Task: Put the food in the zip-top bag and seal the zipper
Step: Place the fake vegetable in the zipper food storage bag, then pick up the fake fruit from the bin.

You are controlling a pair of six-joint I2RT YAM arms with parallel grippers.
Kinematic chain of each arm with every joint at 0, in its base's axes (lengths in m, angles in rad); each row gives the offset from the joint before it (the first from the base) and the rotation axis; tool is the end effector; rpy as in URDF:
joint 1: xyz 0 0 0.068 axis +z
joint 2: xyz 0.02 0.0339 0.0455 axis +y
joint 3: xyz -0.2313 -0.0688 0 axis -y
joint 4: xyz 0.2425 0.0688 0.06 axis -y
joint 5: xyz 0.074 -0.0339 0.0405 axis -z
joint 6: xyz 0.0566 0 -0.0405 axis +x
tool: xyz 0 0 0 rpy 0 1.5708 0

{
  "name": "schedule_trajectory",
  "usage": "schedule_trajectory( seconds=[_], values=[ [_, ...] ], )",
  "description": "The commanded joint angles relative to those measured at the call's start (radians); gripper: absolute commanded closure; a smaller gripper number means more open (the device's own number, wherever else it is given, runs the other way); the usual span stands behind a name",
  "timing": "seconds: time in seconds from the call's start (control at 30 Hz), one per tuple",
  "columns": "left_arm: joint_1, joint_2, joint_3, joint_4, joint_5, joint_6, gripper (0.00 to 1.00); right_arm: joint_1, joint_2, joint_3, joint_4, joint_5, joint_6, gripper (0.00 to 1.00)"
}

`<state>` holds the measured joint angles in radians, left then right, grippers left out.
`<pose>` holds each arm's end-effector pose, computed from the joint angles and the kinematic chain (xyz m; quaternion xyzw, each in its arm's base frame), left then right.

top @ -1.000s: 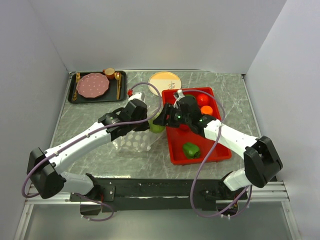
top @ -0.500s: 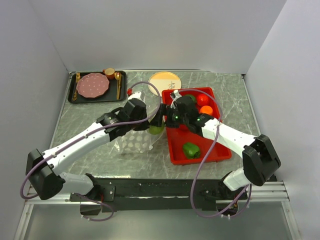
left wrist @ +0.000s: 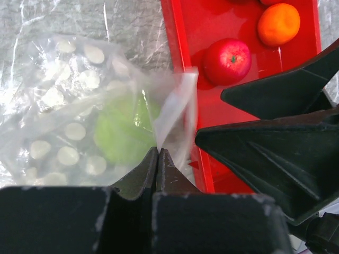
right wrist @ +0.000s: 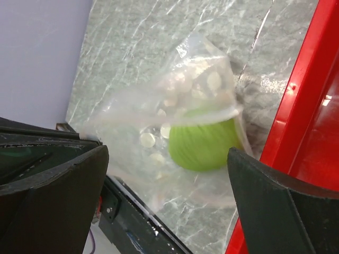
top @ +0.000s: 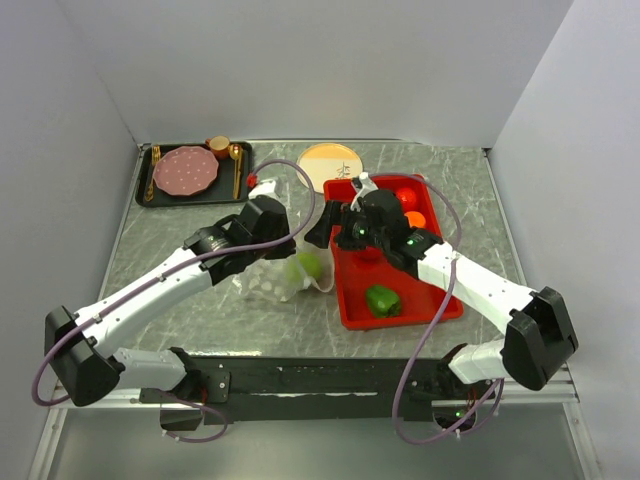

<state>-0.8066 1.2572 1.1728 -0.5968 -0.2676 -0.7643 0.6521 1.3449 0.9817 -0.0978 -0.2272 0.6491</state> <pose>0.2151 -0.2028 0.2919 -0.0385 0.8956 -0.2164 0.3867 0.2560 0.2115 0.2514 -0.0610 0.8444 0.3937 0.3582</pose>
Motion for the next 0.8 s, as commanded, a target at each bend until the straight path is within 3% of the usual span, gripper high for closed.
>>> schedule_trajectory(
  seconds=[0.0, 0.33, 0.47, 0.77],
  values=[
    [0.001, -0.033, 0.034, 0.009, -0.019, -0.001, 0.99, 0.004, -0.032, 0.026, 0.017, 0.022, -0.008, 0.00],
    [0.009, -0.051, 0.119, -0.061, -0.091, -0.033, 0.99, -0.005, -0.211, -0.054, -0.057, 0.218, -0.005, 0.00],
    [0.018, -0.068, 0.153, -0.100, -0.180, -0.060, 0.97, -0.008, -0.271, -0.110, -0.077, 0.262, 0.000, 0.00],
    [0.058, -0.036, 0.097, -0.101, -0.108, -0.086, 0.99, -0.109, -0.323, -0.155, -0.219, 0.359, 0.020, 0.00]
  ],
)
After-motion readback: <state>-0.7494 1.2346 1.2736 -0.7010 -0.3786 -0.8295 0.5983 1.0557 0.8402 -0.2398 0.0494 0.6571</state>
